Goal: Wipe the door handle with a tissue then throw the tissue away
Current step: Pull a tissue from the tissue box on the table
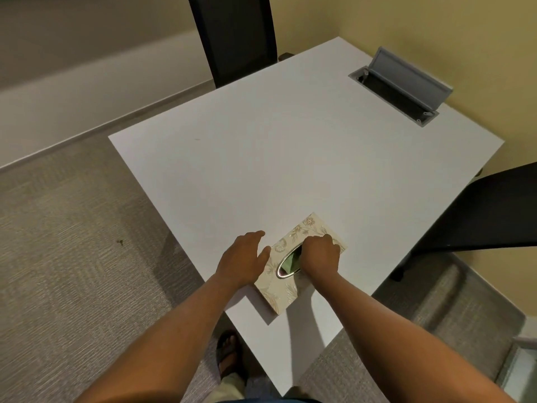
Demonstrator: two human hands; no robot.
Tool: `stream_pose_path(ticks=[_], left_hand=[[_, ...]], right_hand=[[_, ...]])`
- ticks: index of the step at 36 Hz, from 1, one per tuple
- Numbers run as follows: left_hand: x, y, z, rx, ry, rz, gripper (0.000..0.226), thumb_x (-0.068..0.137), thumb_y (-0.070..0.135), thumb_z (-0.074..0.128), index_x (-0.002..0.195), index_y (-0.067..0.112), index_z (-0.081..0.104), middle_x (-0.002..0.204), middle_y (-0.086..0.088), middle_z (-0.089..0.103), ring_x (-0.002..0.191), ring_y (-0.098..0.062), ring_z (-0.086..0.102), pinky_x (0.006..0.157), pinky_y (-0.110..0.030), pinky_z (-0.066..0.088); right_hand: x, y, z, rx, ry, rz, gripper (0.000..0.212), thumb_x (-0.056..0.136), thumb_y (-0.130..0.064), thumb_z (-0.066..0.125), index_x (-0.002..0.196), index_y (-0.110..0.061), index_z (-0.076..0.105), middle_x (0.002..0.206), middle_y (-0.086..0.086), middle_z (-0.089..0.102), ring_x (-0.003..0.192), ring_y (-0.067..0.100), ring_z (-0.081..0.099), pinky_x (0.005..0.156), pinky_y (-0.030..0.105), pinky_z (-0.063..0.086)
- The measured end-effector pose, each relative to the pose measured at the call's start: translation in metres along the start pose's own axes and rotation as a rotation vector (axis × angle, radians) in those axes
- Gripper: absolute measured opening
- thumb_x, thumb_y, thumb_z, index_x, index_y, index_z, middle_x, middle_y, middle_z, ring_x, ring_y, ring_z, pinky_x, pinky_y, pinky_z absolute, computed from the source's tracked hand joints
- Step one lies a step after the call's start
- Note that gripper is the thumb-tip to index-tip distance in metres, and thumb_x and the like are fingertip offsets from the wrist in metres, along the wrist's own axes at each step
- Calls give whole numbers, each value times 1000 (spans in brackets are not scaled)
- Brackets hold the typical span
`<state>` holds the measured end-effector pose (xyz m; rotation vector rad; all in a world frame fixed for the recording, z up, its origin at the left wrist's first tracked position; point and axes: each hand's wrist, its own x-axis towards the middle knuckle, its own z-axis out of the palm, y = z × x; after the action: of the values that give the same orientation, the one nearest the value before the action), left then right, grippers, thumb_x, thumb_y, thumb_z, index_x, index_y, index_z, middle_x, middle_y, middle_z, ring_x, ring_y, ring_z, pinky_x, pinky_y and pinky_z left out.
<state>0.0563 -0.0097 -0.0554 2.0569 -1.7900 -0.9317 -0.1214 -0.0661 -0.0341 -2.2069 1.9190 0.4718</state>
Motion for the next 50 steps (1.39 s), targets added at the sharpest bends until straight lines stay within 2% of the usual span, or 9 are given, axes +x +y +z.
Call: stream_pose_path(ticks=[6,12,16,19,22,27,32,41,50], left_hand=[[-2,2,-3,21,-5,18,55,106,44,44,156,20,39,155,1,47,139,-19,45,111,-40,44],[-3,2,-4,20,3,18,55,106,44,44,156,21,39,156,1,46,140,-19,46,111,-39,44],[-3,1,-3,23,2,20,55,106,44,45,155,21,39,156,1,46,139,-19,46,111,-40,45],[-3,1,-3,21,6,24,54,106,43,45,155,21,40,156,1,47,139,-20,47,110,-39,45],[-2,2,-3,25,6,31,54,106,43,44,155,21,40,156,1,47,139,-20,46,110,-38,45],[-3,2,-3,20,6,49,53,106,43,44,155,21,39,156,2,46,140,-19,45,110,-36,44],[-4,-2,-5,11,-2,53,54,106,43,45,155,21,39,157,2,44,141,-19,45,112,-38,44],[-2,-9,-7,-2,13,63,53,106,41,46,154,21,42,156,1,47,137,-19,51,110,-38,46],[1,7,0,97,49,231,50,105,38,50,150,18,47,153,1,49,139,-20,45,107,-35,46]], right_hand=[[2,5,-12,-29,-4,-14,23,89,-12,49,108,-15,62,104,3,66,107,26,53,87,38,40],[-5,7,-10,-76,105,58,25,86,-13,50,104,-15,67,119,6,49,119,31,38,89,45,37],[-7,7,-2,23,80,111,33,90,-21,54,121,-18,63,161,10,14,149,40,-2,104,64,26],[-7,4,2,166,-5,192,30,91,-24,53,119,-23,64,166,7,-4,148,41,-21,107,73,16],[-2,0,6,297,-114,293,29,88,-20,52,113,-23,67,166,4,-12,146,42,-26,106,76,15],[4,-5,6,309,-151,332,39,86,-15,52,123,-20,60,165,5,-5,146,43,-23,104,76,18],[5,-6,5,286,-136,353,34,83,-14,52,116,-16,61,154,7,16,148,39,-9,103,71,25],[6,-7,3,292,-94,361,26,82,-15,55,106,-16,64,139,7,28,135,33,17,99,62,34],[-2,-2,12,418,-20,330,20,89,-21,56,103,-18,69,151,7,22,148,39,-4,108,66,22]])
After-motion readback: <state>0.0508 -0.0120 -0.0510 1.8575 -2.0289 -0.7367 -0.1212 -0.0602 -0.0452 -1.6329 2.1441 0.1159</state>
